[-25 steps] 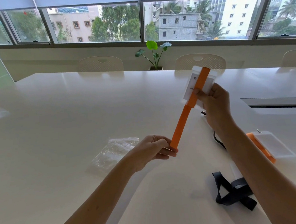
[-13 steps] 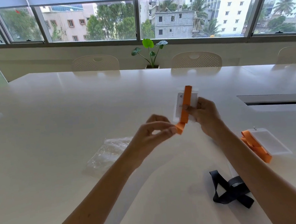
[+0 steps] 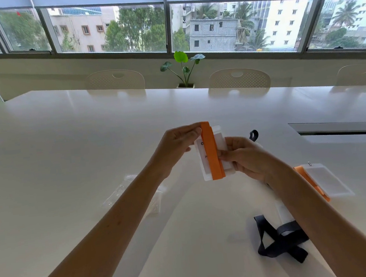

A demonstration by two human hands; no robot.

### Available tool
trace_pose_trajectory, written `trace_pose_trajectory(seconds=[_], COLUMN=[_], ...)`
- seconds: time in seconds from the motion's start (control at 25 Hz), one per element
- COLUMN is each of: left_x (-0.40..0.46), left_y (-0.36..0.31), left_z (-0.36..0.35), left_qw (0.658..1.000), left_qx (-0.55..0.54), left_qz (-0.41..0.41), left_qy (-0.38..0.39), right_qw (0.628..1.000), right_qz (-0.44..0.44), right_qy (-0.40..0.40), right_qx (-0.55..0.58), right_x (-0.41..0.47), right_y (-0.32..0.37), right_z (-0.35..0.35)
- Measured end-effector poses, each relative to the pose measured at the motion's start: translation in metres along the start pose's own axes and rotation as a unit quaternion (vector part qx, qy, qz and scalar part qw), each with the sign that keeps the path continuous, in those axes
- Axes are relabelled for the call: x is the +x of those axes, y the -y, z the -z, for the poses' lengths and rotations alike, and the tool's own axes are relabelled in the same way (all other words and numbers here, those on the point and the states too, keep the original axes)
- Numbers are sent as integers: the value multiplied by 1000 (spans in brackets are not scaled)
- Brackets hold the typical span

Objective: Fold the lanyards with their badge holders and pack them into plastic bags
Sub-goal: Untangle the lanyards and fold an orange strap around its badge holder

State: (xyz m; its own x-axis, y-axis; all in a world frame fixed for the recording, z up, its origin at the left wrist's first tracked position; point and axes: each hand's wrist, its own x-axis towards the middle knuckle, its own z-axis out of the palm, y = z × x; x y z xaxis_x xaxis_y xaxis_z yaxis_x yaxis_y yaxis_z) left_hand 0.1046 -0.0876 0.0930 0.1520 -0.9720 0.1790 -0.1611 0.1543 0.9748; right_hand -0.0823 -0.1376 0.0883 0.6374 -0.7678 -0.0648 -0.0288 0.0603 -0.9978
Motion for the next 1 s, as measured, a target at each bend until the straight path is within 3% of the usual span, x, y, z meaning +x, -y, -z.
trace_pose_trajectory(seconds=[0.12, 0.28, 0.44, 0.72, 0.84, 1.0], left_x=[-1, -1, -2, -10, -22, -50], left_y=[6, 9, 13, 32, 46, 74], left_z=[-6, -12, -14, -16, -21, -28], left_qw=[999, 995, 992, 988, 978, 934], left_qx=[-41, 0, 8, 71, 145, 344], left_qz=[-14, -36, -37, 29, 40, -67], left_qy=[-15, -97, -121, -134, -144, -76], right_qw=[999, 998, 998, 989, 983, 974], right_qz=[-26, -35, -1, -36, -54, -79], right_qy=[11, 12, -60, -119, -151, -177], right_qx=[26, 49, -20, -76, -90, -117], right_x=[-3, -6, -6, -2, 3, 14], right_y=[0, -1, -8, -25, -36, -49], right_z=[-2, -10, -19, -30, -35, -34])
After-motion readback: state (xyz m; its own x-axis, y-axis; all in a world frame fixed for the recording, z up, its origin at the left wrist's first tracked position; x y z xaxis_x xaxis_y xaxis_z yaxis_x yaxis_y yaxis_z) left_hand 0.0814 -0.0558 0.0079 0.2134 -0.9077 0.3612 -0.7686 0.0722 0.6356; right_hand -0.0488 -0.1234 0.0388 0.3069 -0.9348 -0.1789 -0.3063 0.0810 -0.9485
